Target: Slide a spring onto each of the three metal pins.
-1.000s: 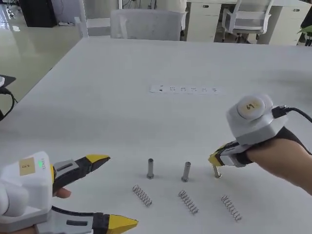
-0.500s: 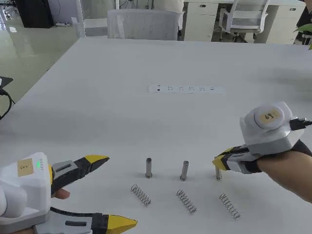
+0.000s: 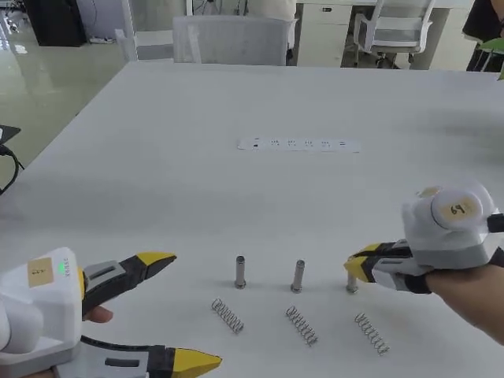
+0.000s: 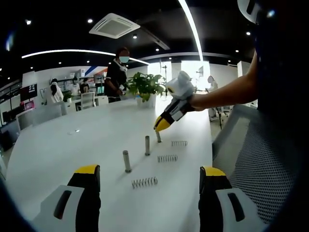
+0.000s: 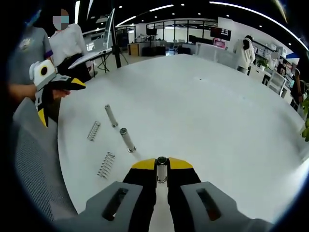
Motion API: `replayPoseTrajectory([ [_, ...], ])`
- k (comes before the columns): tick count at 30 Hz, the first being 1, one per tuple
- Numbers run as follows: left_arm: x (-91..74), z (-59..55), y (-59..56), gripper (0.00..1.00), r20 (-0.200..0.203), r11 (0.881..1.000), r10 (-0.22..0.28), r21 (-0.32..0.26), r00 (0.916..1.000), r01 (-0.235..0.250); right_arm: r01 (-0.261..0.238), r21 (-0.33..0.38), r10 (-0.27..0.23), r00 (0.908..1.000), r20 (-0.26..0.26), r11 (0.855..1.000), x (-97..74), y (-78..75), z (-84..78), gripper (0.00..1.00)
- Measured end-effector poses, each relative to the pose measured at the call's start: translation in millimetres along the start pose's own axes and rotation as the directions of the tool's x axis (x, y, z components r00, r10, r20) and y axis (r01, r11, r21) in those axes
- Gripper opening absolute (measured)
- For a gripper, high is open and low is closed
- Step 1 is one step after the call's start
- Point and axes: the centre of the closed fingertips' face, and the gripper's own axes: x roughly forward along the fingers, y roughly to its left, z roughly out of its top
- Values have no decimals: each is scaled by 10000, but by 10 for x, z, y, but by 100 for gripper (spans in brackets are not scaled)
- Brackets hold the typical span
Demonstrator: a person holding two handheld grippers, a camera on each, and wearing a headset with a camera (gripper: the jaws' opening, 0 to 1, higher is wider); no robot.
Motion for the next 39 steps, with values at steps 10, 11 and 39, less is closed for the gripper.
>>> replayPoseTrajectory([
  [10,7,-11,-24,81,-30,10000,-61,16,10000,61,59,-229,-47,9986,519,9997,-22,1,-1,4],
  [11,8,-11,-26,81,-35,10000,-66,24,10000,66,56,-215,-44,9985,545,9998,-24,-1,-1,4],
  [39,10,-31,-29,81,-6,10000,-89,-2,10000,89,-76,-329,100,9972,739,9994,-82,26,-40,7],
])
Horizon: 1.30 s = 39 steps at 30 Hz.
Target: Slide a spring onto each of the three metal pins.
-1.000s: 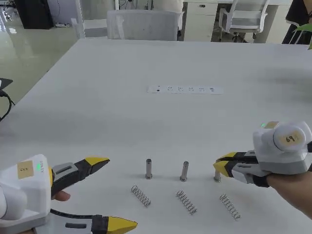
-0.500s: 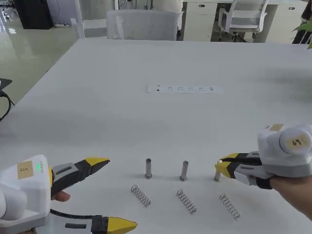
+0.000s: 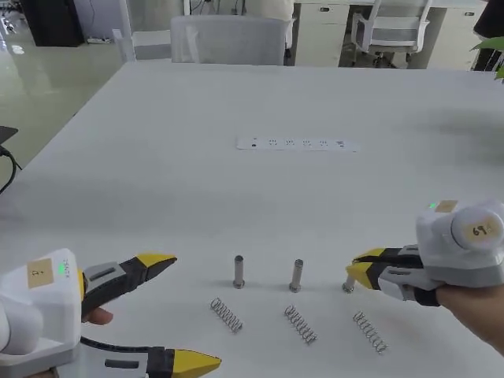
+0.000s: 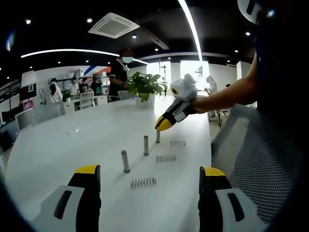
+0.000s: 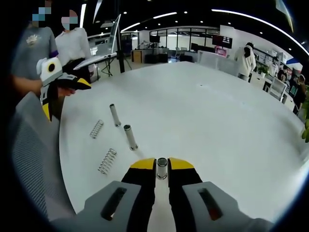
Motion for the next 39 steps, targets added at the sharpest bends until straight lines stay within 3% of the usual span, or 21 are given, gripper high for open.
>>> replayPoseTrajectory([
  [17,14,7,-7,81,1,10000,-33,12,10000,33,89,114,-92,9997,220,9999,-80,-16,21,13],
  [25,16,7,-4,81,3,10000,-55,18,10000,55,271,253,-277,9993,256,9993,-207,-52,6,15],
  [32,22,25,-4,81,15,9999,-104,65,9999,104,216,289,-212,9997,-148,9993,-303,-15,-105,16],
  [39,32,31,-6,81,0,9998,-190,113,9998,190,-263,460,317,9920,-1226,9986,-350,180,-322,19],
])
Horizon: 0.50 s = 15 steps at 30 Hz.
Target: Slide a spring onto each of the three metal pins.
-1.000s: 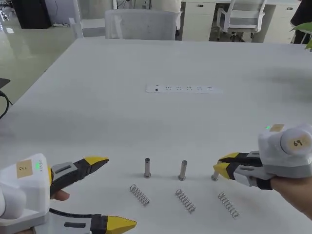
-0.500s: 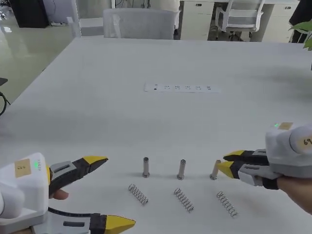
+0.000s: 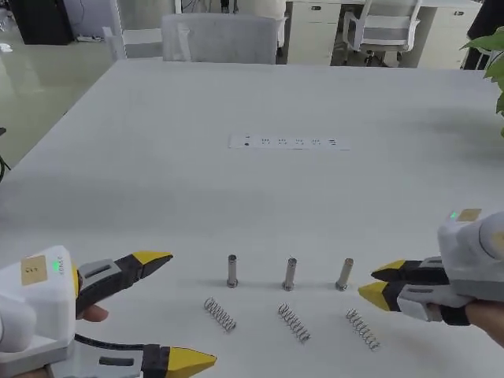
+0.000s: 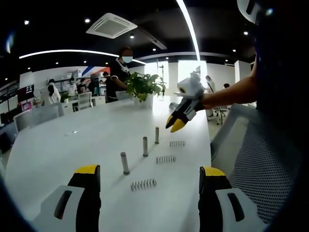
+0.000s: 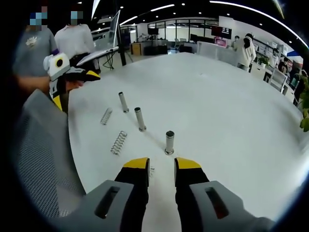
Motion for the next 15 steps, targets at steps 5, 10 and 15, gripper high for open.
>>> replayPoseTrajectory([
  [5,3,22,10,81,13,10000,-32,72,10000,32,-172,13,172,9978,-633,9999,7,83,-112,19],
  [10,5,35,-1,81,25,9999,-88,128,10000,87,-377,347,418,9910,-1272,9987,19,198,-237,18],
  [15,0,26,-24,81,22,9998,-133,137,9999,132,-316,543,415,9806,-1918,9980,28,272,-345,18],
])
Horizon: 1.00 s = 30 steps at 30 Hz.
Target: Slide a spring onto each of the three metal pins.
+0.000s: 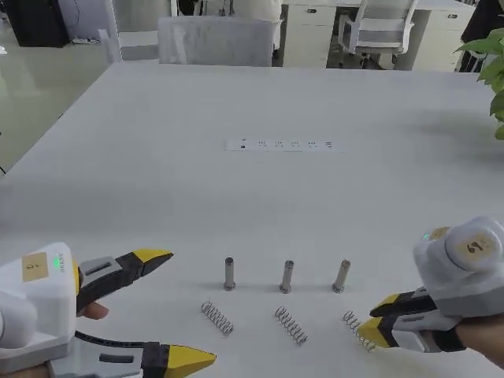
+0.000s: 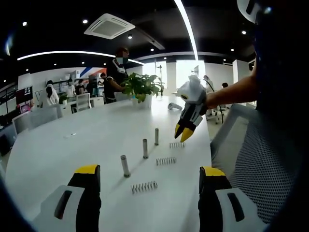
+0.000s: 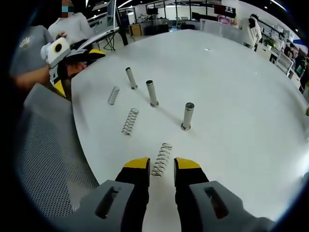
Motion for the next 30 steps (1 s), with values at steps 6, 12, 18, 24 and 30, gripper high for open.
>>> replayPoseTrajectory([
  [6,-10,2,-19,81,19,10000,-36,11,10000,36,137,150,-131,9991,-402,9998,29,27,-57,15],
  [12,-20,-1,-18,81,28,10000,-62,16,10000,62,225,144,-211,9957,-898,9996,64,74,-128,14],
  [18,-28,-15,-15,81,4,10000,-84,21,10000,84,323,58,-314,9925,-1177,9995,104,94,-161,13],
  [24,-33,-17,-5,81,2,10000,-83,14,10000,83,411,-83,-418,9902,-1331,9991,124,83,-180,12],
  [30,-25,-23,3,80,-1,10000,-81,11,10000,81,524,-160,-542,9883,-1429,9985,141,57,-207,10],
])
